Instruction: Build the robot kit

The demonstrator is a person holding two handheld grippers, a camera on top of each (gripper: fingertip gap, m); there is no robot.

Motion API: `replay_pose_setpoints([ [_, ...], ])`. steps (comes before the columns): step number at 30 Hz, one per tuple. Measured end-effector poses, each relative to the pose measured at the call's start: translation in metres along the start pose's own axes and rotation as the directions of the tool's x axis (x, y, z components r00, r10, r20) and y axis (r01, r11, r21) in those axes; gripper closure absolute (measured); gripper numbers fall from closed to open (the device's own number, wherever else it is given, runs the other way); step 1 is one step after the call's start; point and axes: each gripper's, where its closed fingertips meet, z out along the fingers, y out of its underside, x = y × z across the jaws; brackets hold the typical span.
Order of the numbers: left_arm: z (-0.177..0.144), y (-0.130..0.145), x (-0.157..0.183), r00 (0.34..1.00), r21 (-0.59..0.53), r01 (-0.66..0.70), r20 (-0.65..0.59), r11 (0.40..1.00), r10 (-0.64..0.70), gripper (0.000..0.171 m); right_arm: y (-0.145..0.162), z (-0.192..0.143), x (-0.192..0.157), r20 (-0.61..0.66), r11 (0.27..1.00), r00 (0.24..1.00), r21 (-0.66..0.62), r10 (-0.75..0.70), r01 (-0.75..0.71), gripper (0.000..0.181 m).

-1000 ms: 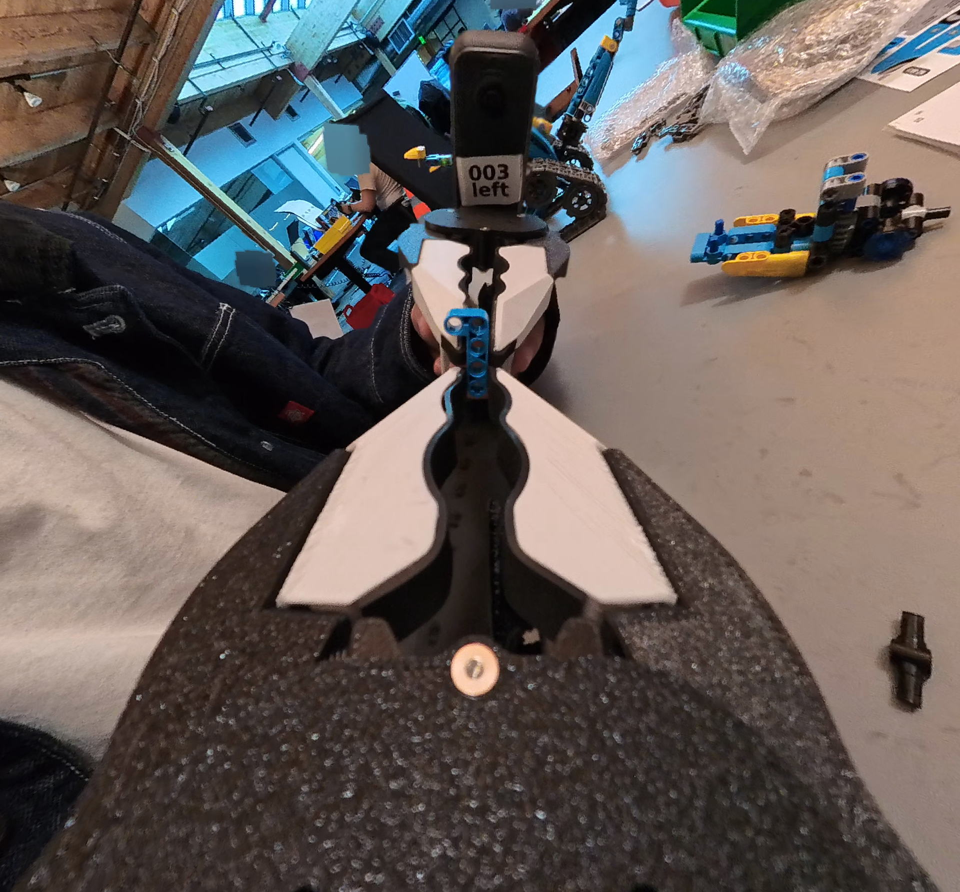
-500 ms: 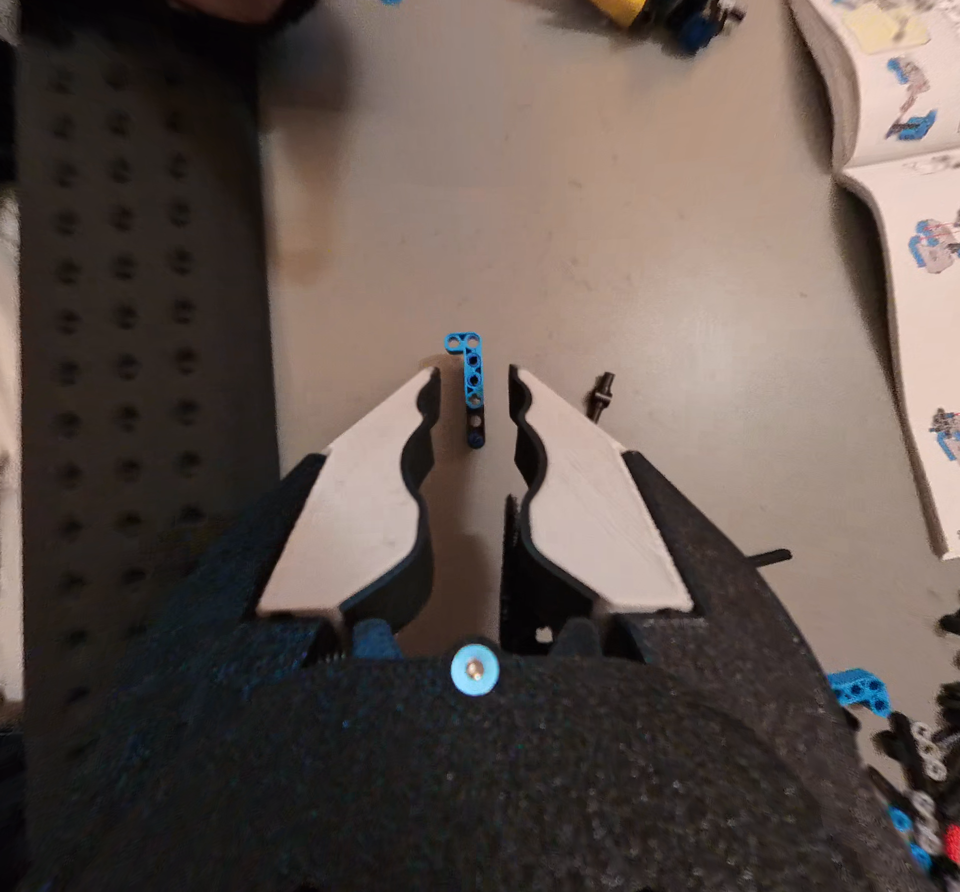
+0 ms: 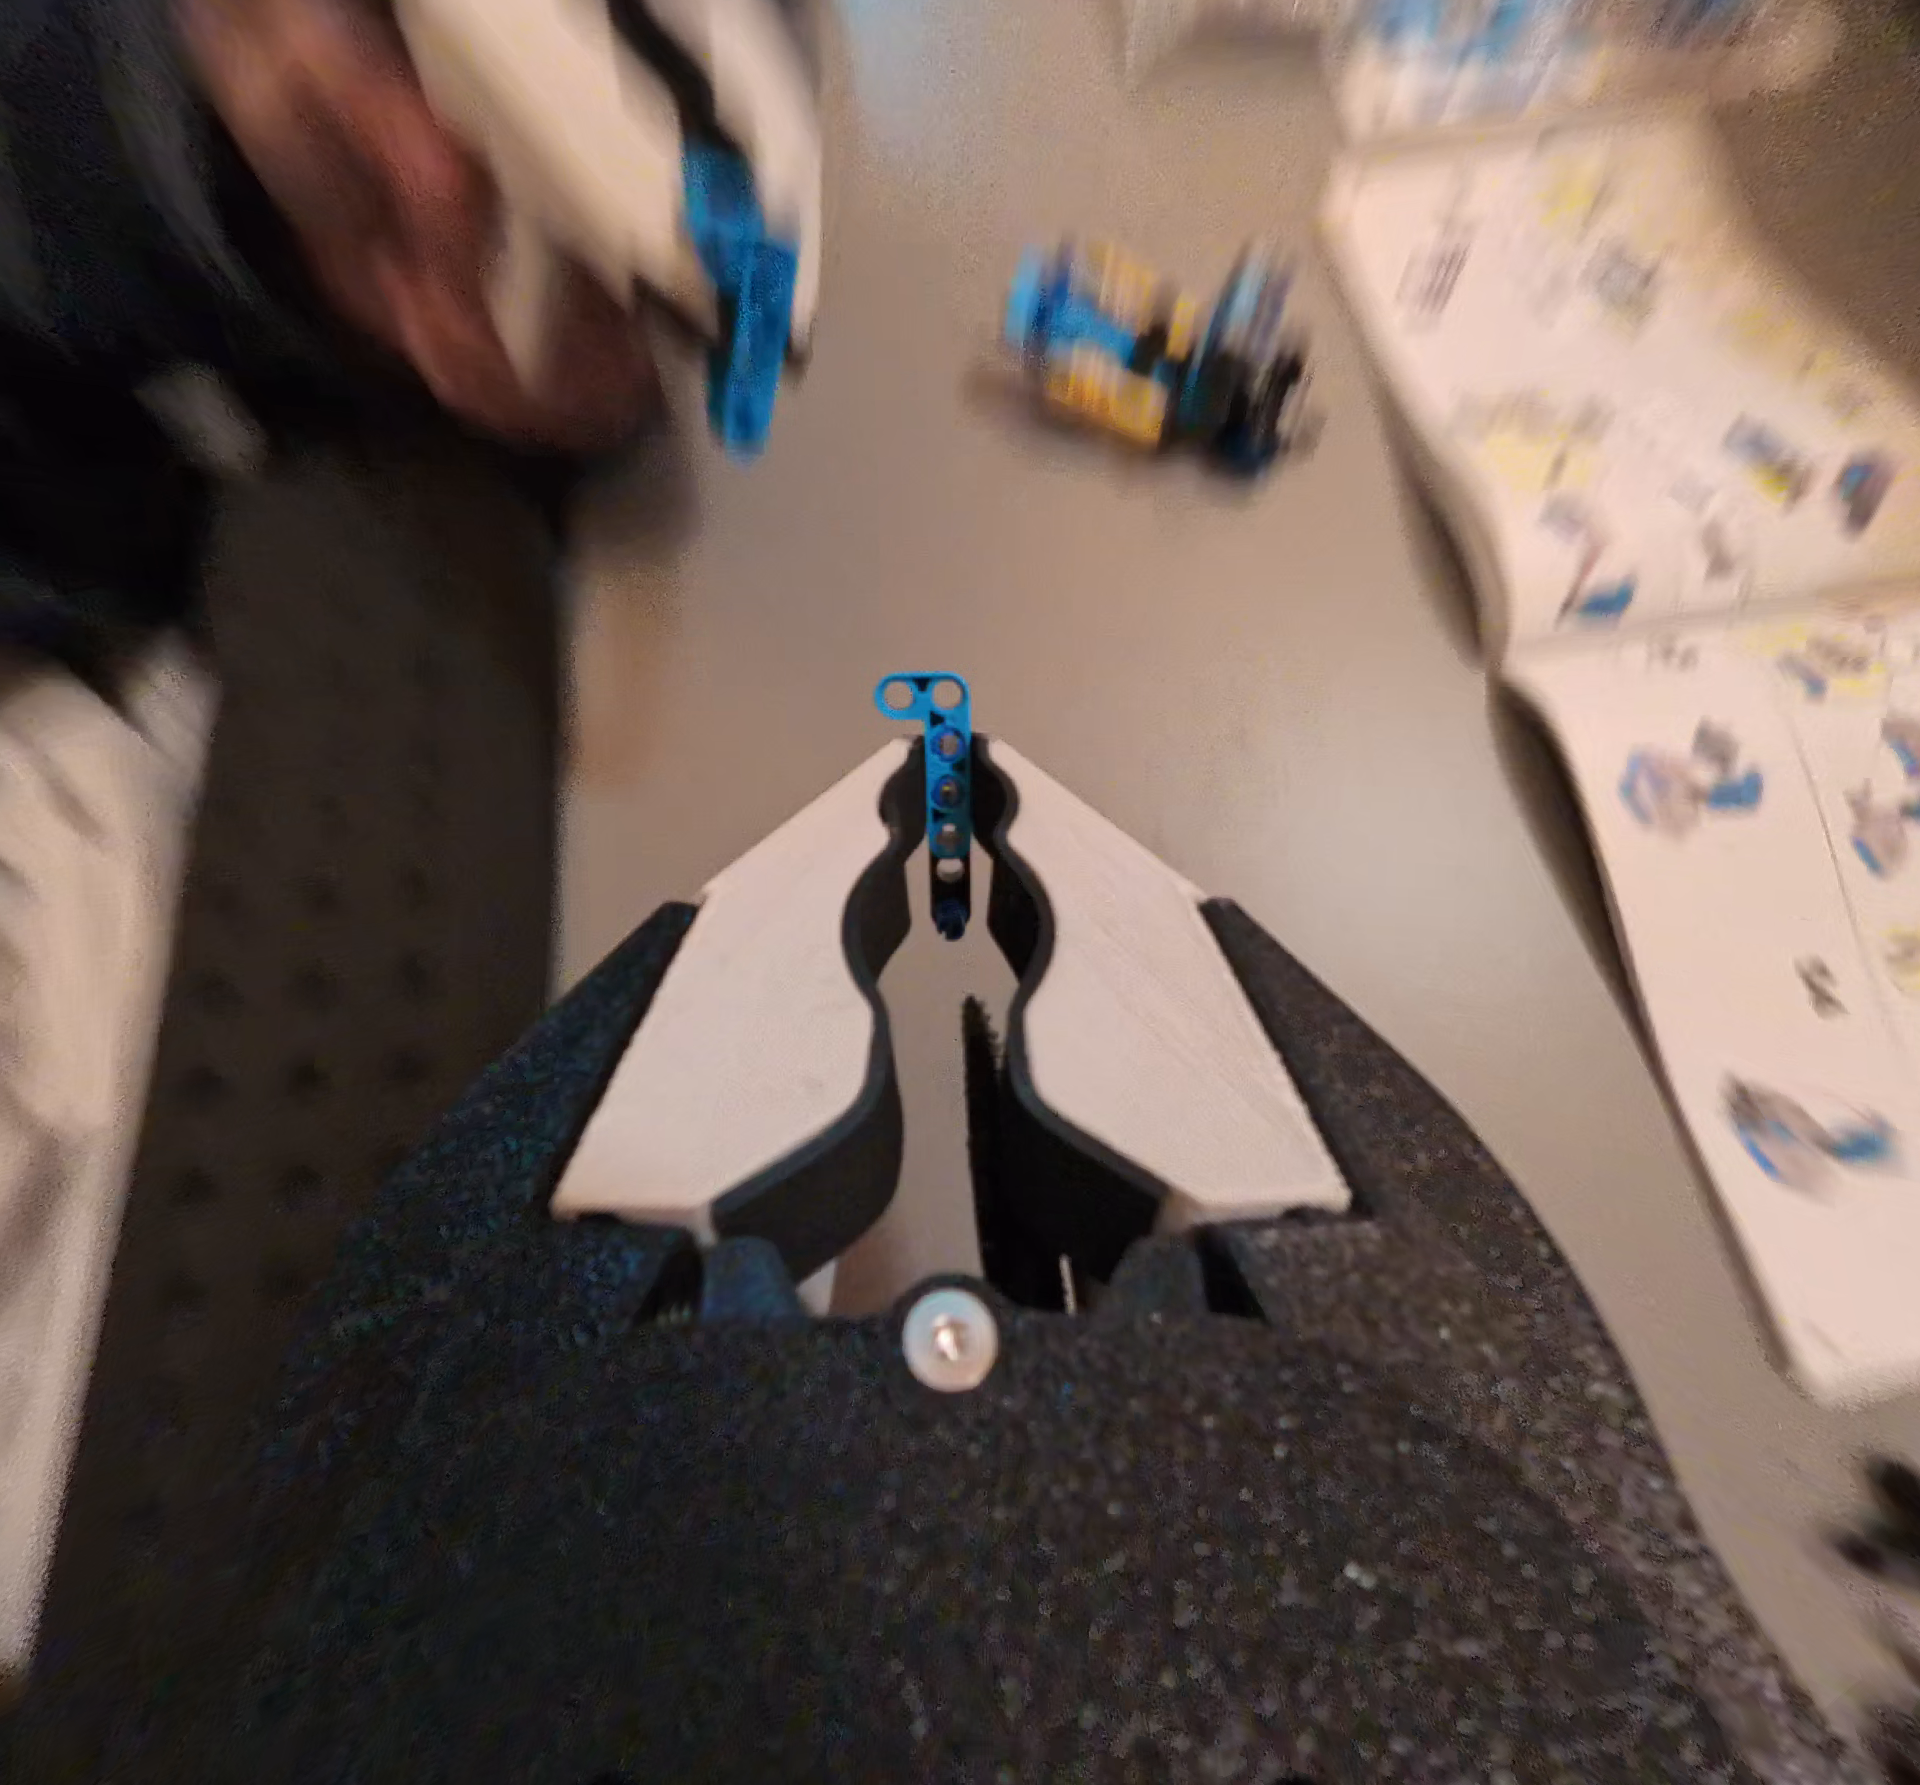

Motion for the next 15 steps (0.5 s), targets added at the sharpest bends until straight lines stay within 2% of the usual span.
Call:
replay_pose_setpoints([
  [1, -0.003, -0.002, 0.001, 1.0, 0.006, -0.014, -0.004, 1.0, 0.014, 0.165, -0.024, -0.011, 0.002, 0.075, 0.98, 0.993, 0.171, 0.094, -0.106, 0.175],
  [3, -0.007, -0.007, 0.0, 1.0, 0.036, 0.004, -0.016, 0.999, -0.003, 0.165, -0.053, -0.027, 0.004, 0.285, 0.861, 0.924, 0.367, 0.256, -0.352, 0.175],
  [4, -0.007, -0.008, 0.003, 0.999, 0.043, 0.02, -0.04, 0.999, -0.019, 0.165, -0.061, -0.028, 0.0, 0.401, 0.798, 0.865, 0.39, 0.302, -0.46, 0.176],
  [5, -0.006, -0.008, 0.004, 0.999, 0.043, 0.026, -0.049, 0.999, -0.024, 0.165, -0.065, -0.026, -0.003, 0.461, 0.754, 0.827, 0.403, 0.323, -0.519, 0.176],
  [8, -0.005, -0.007, 0.005, 0.997, 0.046, 0.041, -0.065, 0.998, -0.038, 0.165, -0.072, -0.011, -0.02, 0.573, 0.699, 0.747, 0.378, 0.337, -0.606, 0.175],
  [11, -0.007, -0.009, 0.005, 0.993, 0.055, 0.085, -0.089, 0.995, -0.08, 0.166, -0.072, -0.001, -0.029, 0.561, 0.733, 0.757, 0.35, 0.335, -0.583, 0.175],
  [15, -0.004, -0.005, 0.007, 0.991, 0.029, 0.089, -0.104, 0.996, -0.086, 0.165, -0.072, 0.0, -0.03, 0.544, 0.738, 0.768, 0.354, 0.337, -0.574, 0.176],
])
